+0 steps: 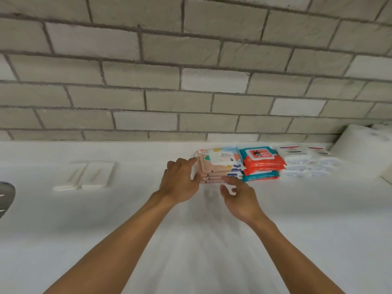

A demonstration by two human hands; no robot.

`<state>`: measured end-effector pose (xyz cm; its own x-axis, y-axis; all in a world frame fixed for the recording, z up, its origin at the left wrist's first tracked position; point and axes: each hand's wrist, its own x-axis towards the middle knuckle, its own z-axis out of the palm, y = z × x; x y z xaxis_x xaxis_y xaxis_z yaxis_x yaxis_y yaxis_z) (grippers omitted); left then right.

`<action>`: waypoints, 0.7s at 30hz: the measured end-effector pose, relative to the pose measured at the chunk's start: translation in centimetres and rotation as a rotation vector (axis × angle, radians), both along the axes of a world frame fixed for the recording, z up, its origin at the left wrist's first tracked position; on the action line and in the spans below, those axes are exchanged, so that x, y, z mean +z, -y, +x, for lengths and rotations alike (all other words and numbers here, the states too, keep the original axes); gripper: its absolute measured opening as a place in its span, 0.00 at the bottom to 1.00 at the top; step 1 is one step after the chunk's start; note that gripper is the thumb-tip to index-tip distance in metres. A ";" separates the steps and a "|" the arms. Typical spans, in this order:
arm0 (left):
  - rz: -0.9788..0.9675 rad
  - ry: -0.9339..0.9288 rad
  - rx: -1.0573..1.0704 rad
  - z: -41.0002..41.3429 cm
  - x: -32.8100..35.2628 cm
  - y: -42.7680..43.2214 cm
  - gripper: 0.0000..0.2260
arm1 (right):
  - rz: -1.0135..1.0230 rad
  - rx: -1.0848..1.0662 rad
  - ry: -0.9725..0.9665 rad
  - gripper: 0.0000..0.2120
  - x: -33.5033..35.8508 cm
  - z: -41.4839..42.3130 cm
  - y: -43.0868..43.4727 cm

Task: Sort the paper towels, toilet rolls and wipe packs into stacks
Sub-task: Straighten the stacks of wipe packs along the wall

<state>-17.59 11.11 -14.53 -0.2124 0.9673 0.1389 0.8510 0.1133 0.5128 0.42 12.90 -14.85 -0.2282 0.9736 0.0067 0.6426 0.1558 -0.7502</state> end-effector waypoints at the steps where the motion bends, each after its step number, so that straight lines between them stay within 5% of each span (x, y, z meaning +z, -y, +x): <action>1: -0.015 -0.032 -0.012 0.3 -0.2 -0.6 0.22 | 0.008 0.016 0.033 0.17 0.0 0.4 -0.4; 11: -0.148 -0.094 0.028 2.3 -1.2 -4.9 0.21 | -0.091 -0.023 -0.055 0.16 -1.1 1.8 -5.1; 17: -0.245 0.256 0.150 3.5 -0.9 -7.8 0.27 | -0.364 -0.247 -0.342 0.17 -3.3 1.0 -7.9; 21: -0.281 0.485 0.262 4.4 -1.4 -9.7 0.26 | -0.463 -0.368 -0.523 0.08 -4.3 0.5 -9.8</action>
<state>-13.23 20.82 -15.89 -0.4229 0.8601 -0.2855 0.4537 0.4736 0.7549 0.93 22.70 -19.14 0.0297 0.9158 -0.4006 0.1379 -0.4007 -0.9058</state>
